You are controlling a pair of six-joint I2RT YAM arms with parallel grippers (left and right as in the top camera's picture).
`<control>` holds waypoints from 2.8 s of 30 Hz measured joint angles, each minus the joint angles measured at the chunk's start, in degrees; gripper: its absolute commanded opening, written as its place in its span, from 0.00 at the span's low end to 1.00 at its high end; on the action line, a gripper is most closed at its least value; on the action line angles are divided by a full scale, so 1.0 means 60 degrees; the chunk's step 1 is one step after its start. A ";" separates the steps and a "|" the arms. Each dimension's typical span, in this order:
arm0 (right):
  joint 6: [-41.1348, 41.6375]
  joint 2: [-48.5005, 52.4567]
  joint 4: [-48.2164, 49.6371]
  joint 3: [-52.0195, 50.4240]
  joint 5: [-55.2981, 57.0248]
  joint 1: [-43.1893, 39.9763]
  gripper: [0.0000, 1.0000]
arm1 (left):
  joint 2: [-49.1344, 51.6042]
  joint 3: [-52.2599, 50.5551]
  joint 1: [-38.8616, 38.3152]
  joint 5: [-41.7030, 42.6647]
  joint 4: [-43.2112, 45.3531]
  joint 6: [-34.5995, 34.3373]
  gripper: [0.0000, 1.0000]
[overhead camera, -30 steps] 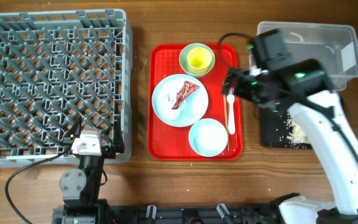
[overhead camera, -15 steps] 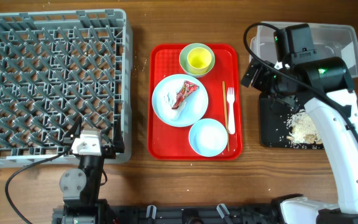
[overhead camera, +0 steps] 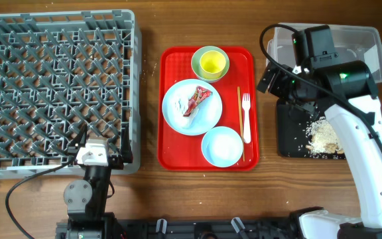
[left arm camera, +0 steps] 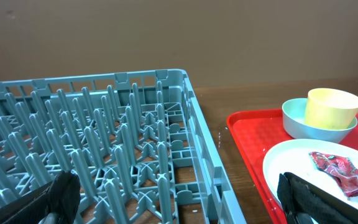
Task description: Sort waste into correct bins and load items into the dishwasher rack
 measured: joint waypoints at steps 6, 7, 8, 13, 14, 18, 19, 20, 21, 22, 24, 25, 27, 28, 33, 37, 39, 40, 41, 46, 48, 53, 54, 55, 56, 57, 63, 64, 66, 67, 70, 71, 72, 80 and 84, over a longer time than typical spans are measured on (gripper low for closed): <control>0.0004 0.0000 0.0000 0.0000 0.0000 0.0000 1.00 | 0.0000 0.0000 0.0000 0.0000 0.0000 0.0000 1.00; 0.0000 0.0000 0.0000 0.0000 0.0000 0.0000 1.00 | 0.0000 0.0000 0.0000 0.0000 0.0000 0.0000 1.00; 0.0000 0.0000 0.0000 0.0000 0.0000 0.0000 1.00 | 0.0000 0.0000 0.0000 0.0000 0.0000 0.0000 1.00; 0.0000 0.0000 0.0000 0.0000 0.0000 0.0000 1.00 | 0.0000 0.0000 0.0000 0.0000 0.0000 0.0000 1.00; 0.0000 0.0000 0.0000 0.0000 0.0000 0.0000 0.99 | 0.0000 0.0000 0.0000 0.0000 0.0000 0.0000 1.00; 0.0000 0.0000 0.0000 0.0000 0.0000 0.0000 1.00 | 0.0000 0.0000 0.0000 0.0000 0.0000 0.0000 1.00; 0.0004 0.0000 0.0000 0.0000 0.0000 0.0000 1.00 | 0.0000 0.0000 0.0000 0.0000 0.0000 0.0000 1.00; 0.0004 0.0000 0.0000 0.0000 0.0000 0.0000 1.00 | 0.0000 0.0000 0.0000 0.0000 0.0004 0.0000 1.00; 0.0000 0.0000 0.0000 0.0000 0.0000 0.0000 1.00 | 0.0000 -0.0004 0.0000 0.0047 0.0073 0.0004 1.00; 0.0000 0.0000 0.0000 0.0000 0.0000 0.0000 1.00 | 0.0000 -0.0004 0.0000 0.0200 0.0178 0.0000 1.00; 0.0004 0.0000 0.0004 0.0000 0.0000 0.0000 1.00 | 0.0000 -0.0004 0.0000 0.0510 0.0248 0.0004 1.00; 0.0000 0.0000 0.0004 0.0000 0.0000 0.0000 1.00 | 0.0000 -0.0004 0.0000 0.0794 0.0248 0.0007 1.00; 0.0000 0.0000 0.0004 0.0000 0.0000 0.0000 1.00 | 0.0000 -0.0025 0.0000 0.1694 0.0586 0.0025 1.00; 0.0000 0.0000 0.0004 0.0000 0.0000 0.0000 1.00 | 0.0004 -0.0051 0.0000 0.2466 0.1042 0.0036 1.00; 0.0000 0.0000 0.0007 0.0000 0.0000 0.0000 1.00 | -0.0007 -0.0018 -0.0069 0.7756 0.3220 0.0073 1.00; 0.0000 0.0000 0.0007 0.0000 0.0000 0.0000 1.00 | -0.0007 -0.0022 -0.0069 1.0182 0.3475 0.0073 1.00; 0.0000 0.0000 0.0007 0.0000 0.0000 0.0000 1.00 | -0.0007 -0.0022 -0.0069 1.0757 0.3472 0.0073 1.00; 0.0000 0.0000 0.0007 0.0000 0.0000 0.0000 1.00 | -0.0007 -0.0022 -0.0069 1.1056 0.3475 0.0073 1.00; 0.0000 0.0000 0.0007 0.0000 0.0000 0.0000 1.00 | -0.0007 -0.0022 -0.0069 1.1358 0.3479 0.0073 1.00; 0.0000 0.0000 0.0007 0.0000 0.0000 0.0000 1.00 | -0.0004 -0.0044 -0.0069 1.2244 0.5329 -0.0543 1.00; 0.0000 0.0000 0.0011 0.0000 0.0000 0.0000 1.00 | 0.0000 -0.0051 -0.0069 1.1934 0.6258 -0.1366 1.00; 0.0000 0.0000 0.0011 0.0000 0.0000 0.0000 1.00 | 0.0069 0.0149 -0.0069 1.0630 0.6062 -0.2805 1.00; 0.0000 0.0000 0.0007 0.0000 0.0000 0.0000 1.00 | 0.0350 0.0404 -0.0062 1.0236 0.5657 -0.2947 1.00; 0.0000 0.0000 0.0029 0.0000 0.0000 0.0000 1.00 | 0.0586 0.0634 -0.0015 0.9901 0.5253 -0.3016 1.00; 0.0004 0.0000 0.0007 -0.0004 0.0000 0.0000 1.00 | 0.0973 0.0871 0.0127 0.9475 0.4998 -0.3067 1.00; 0.0000 0.0000 0.0018 -0.0004 0.0000 0.0000 1.00 | 0.1351 0.1045 0.0291 0.9114 0.4929 -0.3104 1.00; 0.0000 0.0000 0.0011 -0.0004 0.0000 0.0000 1.00 | 0.3377 0.1541 0.1774 0.6903 0.4874 -0.3180 1.00; 0.0004 0.0000 0.0011 -0.0004 0.0000 0.0000 1.00 | 0.3566 0.1545 0.1967 0.6648 0.4867 -0.3187 1.00; 0.0025 0.0000 0.0040 -0.0004 -0.0004 0.0000 1.00 | 0.3854 0.1545 0.2280 0.6258 0.4852 -0.3206 1.00; 0.0087 0.0000 0.0138 -0.0004 -0.0007 0.0000 1.00 | 0.3982 0.1545 0.2441 0.6098 0.4816 -0.3209 1.00; 0.0670 0.0000 0.0688 -0.0004 -0.0084 0.0000 1.00 | 0.4084 0.1555 0.2524 0.5901 0.4572 -0.3220 1.00; 0.0860 0.0000 0.0929 -0.0004 -0.0310 0.0000 1.00 | 0.4091 0.1555 0.2524 0.5865 0.4473 -0.3238 1.00; 0.0820 0.0000 0.1308 -0.0004 -0.0659 0.0000 1.00 | 0.4095 0.1592 0.2524 0.5832 0.4135 -0.3242 1.00; -0.0361 0.0914 0.2769 0.0000 -0.2903 0.1974 0.91 | 0.4127 0.1610 0.2532 0.4375 0.2302 -0.3282 1.00; 0.0470 0.2313 0.3100 -0.0004 -0.2728 0.2830 0.73 | 0.4127 0.1610 0.2532 0.3993 0.2022 -0.3282 1.00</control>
